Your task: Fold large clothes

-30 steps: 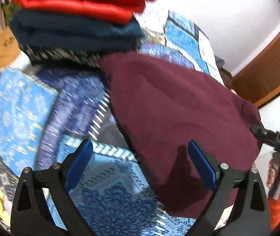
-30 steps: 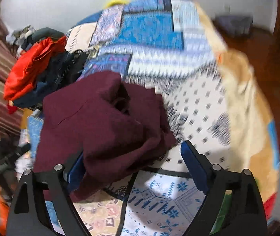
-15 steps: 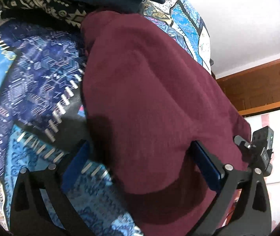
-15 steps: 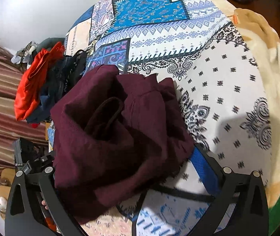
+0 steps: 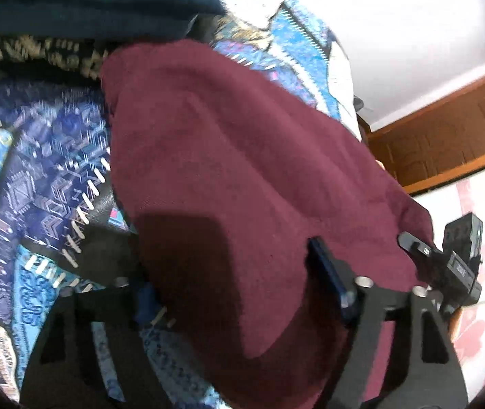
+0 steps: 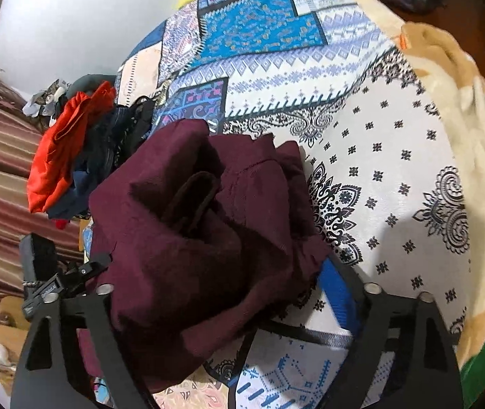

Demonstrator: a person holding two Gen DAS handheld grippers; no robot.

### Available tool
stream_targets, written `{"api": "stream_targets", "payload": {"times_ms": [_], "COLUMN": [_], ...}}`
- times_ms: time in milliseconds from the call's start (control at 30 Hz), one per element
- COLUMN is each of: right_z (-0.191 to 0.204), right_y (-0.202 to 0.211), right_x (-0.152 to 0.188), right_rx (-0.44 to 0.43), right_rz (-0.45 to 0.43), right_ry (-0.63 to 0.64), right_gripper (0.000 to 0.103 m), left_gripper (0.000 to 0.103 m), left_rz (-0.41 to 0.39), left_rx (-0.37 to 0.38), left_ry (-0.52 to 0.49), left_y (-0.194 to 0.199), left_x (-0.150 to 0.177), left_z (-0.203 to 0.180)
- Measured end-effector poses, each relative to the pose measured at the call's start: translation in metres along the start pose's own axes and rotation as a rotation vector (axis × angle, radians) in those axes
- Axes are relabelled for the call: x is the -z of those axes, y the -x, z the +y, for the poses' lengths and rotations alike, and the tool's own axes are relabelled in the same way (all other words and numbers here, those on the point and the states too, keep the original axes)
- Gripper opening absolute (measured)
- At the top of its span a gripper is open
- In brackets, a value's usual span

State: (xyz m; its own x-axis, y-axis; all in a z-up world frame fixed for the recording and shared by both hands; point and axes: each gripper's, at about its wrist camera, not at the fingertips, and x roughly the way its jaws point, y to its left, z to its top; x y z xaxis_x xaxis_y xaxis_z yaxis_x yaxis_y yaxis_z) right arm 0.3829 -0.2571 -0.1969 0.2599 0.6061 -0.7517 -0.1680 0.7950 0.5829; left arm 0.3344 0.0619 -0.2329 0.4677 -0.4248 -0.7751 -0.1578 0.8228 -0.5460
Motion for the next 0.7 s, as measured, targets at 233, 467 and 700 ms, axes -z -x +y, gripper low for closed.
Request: {"api": "stream_targets", "payload": {"times_ms": [233, 467, 700], "right_z": [0.026, 0.045, 0.093], "right_y": [0.027, 0.051, 0.094], "right_x": [0.01, 0.024, 0.011], "right_rx": [-0.027, -0.068, -0.101], "right_rz": [-0.037, -0.089, -0.202], "right_ry": [0.041, 0.037, 0.107], "right_gripper": [0.042, 0.037, 0.037], "left_gripper": [0.041, 0.034, 0.033], "left_rz": [-0.108, -0.191, -0.296], "left_rx": [-0.03, -0.029, 0.025], "left_ry": [-0.199, -0.362, -0.387], "left_y": [0.055, 0.109, 0.174], "left_x": [0.015, 0.028, -0.003], "left_z": [-0.048, -0.097, -0.113]}}
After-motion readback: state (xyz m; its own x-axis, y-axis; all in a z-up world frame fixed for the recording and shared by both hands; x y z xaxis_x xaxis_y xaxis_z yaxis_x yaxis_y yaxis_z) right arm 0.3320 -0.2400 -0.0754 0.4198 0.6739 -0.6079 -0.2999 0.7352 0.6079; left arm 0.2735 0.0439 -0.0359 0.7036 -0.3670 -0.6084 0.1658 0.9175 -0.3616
